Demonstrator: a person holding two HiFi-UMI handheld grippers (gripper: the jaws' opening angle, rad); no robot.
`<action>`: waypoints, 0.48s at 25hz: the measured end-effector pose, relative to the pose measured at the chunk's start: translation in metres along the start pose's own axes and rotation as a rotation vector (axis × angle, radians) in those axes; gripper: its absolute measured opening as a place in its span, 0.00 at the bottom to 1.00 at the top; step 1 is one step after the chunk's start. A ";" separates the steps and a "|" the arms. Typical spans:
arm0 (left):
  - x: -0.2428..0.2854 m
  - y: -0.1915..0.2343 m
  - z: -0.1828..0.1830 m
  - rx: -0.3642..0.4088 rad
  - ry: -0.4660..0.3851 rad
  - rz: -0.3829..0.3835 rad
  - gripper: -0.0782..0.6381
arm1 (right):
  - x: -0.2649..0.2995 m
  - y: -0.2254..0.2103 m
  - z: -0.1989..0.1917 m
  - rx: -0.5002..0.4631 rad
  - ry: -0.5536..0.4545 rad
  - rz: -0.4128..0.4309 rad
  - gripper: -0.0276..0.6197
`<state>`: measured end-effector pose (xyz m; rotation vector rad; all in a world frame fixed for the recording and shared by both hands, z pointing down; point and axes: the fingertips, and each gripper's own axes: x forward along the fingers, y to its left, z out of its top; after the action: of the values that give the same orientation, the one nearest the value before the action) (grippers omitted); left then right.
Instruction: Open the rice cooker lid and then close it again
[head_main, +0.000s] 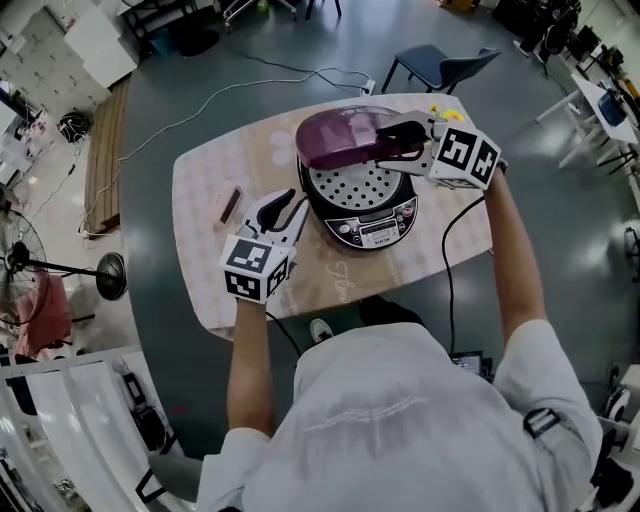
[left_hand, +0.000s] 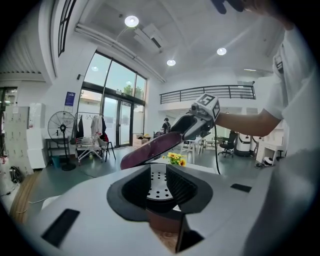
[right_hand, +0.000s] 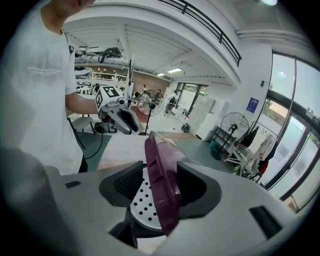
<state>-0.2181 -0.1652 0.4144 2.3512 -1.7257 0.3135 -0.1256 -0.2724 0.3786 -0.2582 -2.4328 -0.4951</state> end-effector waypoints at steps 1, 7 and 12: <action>0.000 -0.003 0.000 0.001 -0.003 -0.010 0.26 | 0.001 0.005 -0.004 0.013 -0.001 0.013 0.39; 0.003 -0.016 0.003 -0.004 -0.016 -0.043 0.26 | 0.004 0.023 -0.019 0.068 -0.013 0.036 0.35; 0.004 -0.020 -0.003 -0.011 -0.002 -0.052 0.26 | 0.010 0.037 -0.029 0.103 -0.010 0.049 0.34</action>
<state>-0.1976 -0.1620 0.4180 2.3846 -1.6597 0.2930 -0.1064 -0.2504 0.4171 -0.2757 -2.4469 -0.3465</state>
